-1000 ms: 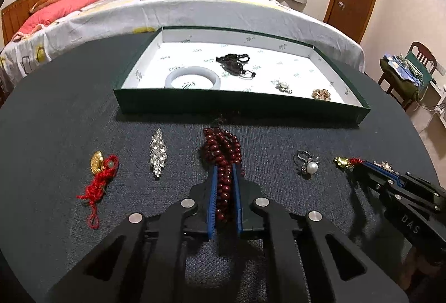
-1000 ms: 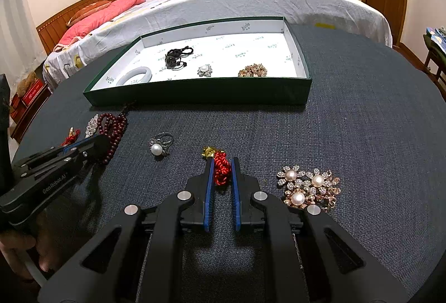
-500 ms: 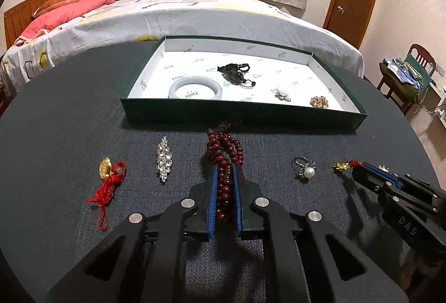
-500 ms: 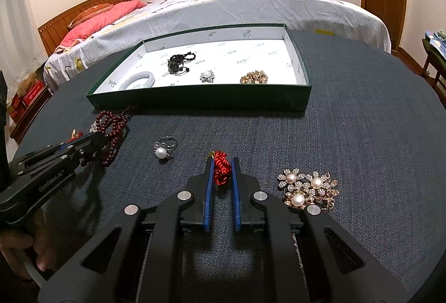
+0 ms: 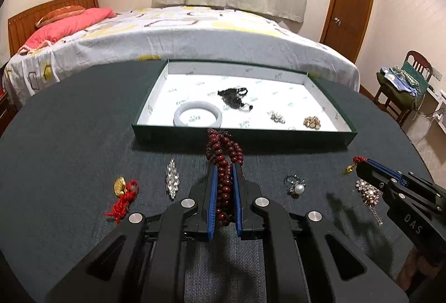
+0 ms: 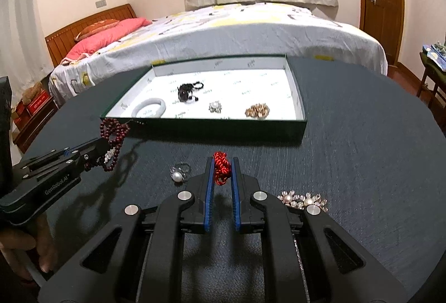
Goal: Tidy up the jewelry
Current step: 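Carry the tassel charm and bead bracelet over the green box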
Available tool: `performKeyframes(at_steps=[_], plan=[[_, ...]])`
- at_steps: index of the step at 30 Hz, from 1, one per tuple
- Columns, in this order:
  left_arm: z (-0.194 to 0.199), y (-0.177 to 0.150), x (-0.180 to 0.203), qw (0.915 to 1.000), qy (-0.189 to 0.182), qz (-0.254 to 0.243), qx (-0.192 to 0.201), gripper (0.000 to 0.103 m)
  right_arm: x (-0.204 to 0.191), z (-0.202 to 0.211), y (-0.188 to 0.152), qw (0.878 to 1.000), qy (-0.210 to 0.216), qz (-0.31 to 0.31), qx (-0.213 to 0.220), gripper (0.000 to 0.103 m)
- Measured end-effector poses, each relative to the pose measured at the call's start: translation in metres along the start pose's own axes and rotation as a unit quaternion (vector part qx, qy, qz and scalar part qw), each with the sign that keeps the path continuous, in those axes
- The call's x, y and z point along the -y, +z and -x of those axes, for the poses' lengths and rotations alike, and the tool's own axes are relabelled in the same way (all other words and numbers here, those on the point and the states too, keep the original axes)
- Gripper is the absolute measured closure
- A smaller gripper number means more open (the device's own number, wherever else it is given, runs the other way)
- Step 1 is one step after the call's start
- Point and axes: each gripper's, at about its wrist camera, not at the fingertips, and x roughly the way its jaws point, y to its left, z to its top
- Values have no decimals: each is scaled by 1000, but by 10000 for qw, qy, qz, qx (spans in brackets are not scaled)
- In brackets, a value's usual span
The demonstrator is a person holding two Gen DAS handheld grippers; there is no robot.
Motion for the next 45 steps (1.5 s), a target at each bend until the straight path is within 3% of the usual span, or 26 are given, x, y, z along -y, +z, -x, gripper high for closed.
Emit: performKeyframes(at_steps=[17, 28, 35, 45], plan=[[8, 52, 12, 9976, -214, -177, 640, 92, -7, 16, 57, 9964, 11, 210, 822, 91], [-29, 100, 4, 9950, -18, -299, 952, 92, -1, -19, 108, 9910, -103, 286, 1304, 91], [-72, 120, -13, 9964, 211, -236, 789, 92, 8, -60, 119, 9920, -257, 248, 1207, 91], [-135, 122, -38, 9994, 339, -68, 27, 92, 23, -122, 118, 9970, -485, 218, 559, 91]])
